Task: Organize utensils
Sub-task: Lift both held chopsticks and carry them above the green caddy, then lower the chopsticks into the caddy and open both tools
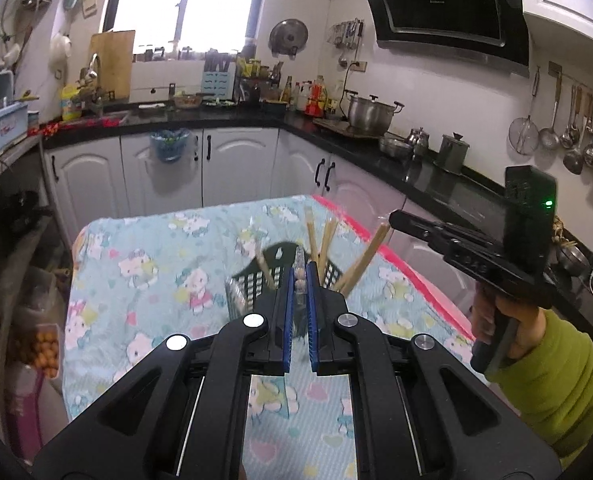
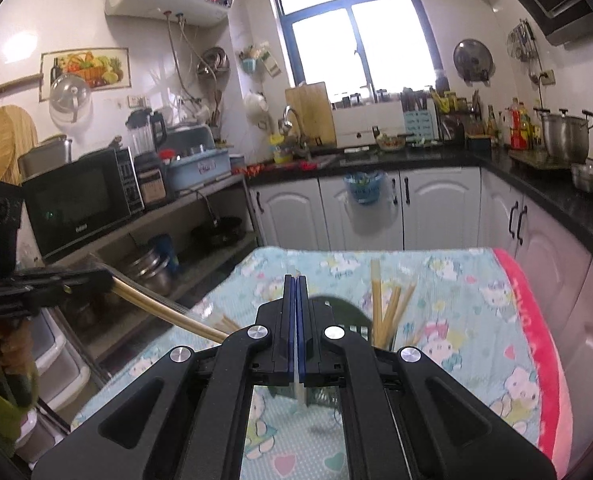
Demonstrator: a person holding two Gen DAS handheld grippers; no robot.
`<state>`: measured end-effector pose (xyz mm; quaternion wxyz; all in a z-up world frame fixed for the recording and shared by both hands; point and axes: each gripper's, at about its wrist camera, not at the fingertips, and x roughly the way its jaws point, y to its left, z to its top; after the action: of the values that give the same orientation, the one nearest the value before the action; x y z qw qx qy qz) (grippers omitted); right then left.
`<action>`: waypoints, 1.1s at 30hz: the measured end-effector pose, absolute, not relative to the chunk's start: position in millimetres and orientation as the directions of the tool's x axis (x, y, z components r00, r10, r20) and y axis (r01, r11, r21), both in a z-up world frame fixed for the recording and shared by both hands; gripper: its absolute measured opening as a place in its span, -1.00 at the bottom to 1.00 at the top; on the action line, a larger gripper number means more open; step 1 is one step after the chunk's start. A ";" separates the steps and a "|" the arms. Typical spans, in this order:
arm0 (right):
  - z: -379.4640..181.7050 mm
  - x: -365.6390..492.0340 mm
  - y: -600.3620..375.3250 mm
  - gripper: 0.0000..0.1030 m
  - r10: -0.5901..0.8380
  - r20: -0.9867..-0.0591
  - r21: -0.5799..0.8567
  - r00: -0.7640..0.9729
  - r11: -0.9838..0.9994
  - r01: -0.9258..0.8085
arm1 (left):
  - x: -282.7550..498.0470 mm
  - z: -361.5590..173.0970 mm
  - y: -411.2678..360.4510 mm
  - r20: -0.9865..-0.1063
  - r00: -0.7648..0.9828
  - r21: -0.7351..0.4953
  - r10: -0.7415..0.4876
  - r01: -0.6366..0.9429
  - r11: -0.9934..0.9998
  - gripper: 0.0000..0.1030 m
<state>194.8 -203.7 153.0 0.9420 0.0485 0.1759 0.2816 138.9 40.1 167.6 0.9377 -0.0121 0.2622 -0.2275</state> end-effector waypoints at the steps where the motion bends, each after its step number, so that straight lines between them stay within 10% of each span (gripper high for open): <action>1: 158.1 194.2 -204.2 -0.98 0.547 -0.294 0.187 0.783 0.837 -0.515 | 142.9 170.1 36.3 -0.485 0.763 -0.134 -0.428 0.419 0.898 -0.94; 16: 217.4 216.8 -216.1 -0.98 0.459 -0.195 0.082 0.867 0.888 -0.452 | 195.0 182.2 16.2 -0.516 0.765 -0.120 -0.385 0.381 0.917 -0.94; 33: 170.2 267.9 -210.7 -0.98 0.407 -0.302 0.118 0.862 0.913 -0.390 | 226.7 141.8 0.6 -0.604 0.715 -0.104 -0.353 0.369 0.924 -0.94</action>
<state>267.9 -210.7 170.2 0.9645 0.0264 0.1620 0.2068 226.7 0.6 141.8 0.9259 0.0121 0.3234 -0.1949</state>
